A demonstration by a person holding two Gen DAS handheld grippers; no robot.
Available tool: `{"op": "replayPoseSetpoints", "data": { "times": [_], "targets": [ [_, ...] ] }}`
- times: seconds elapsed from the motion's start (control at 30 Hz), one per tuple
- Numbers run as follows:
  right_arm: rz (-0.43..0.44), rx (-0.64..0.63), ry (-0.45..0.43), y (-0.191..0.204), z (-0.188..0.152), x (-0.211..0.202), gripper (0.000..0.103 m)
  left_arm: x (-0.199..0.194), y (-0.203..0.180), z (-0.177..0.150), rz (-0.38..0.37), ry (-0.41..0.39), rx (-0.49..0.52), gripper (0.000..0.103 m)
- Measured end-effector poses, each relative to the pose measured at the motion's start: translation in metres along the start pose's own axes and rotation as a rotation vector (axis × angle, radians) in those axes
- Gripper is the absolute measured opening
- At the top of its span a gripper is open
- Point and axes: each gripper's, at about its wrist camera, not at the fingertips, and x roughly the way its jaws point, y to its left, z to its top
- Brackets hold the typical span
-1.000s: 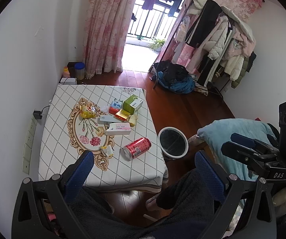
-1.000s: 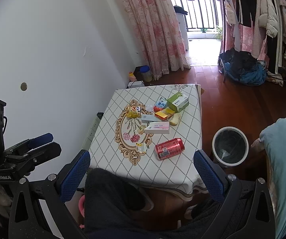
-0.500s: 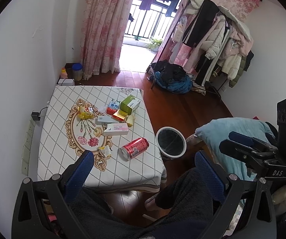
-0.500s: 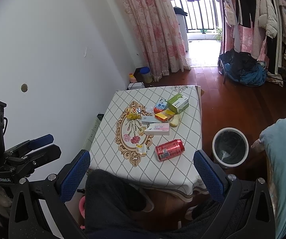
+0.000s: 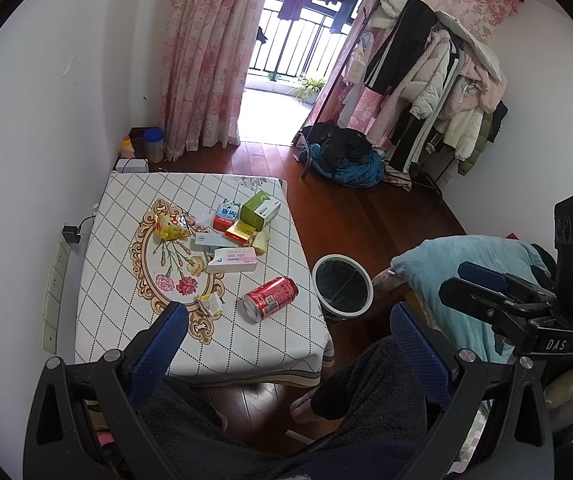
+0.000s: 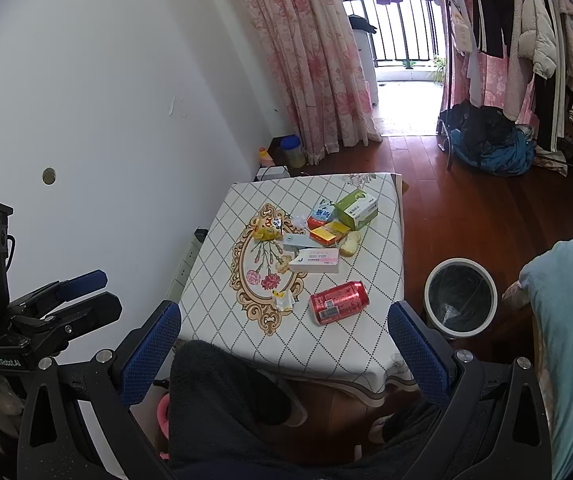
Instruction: Collect trash
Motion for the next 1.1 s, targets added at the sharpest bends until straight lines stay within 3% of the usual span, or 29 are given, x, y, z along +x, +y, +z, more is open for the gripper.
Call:
{"op": "replayPoseSetpoints", "data": {
  "times": [1.1],
  "targets": [
    [-0.007, -0.004, -0.016, 0.0015, 0.0027, -0.0045, 0.103, -0.0003, -0.0076, 0.0021, -0.008, -0.003, 0.007, 0.103]
  ]
}}
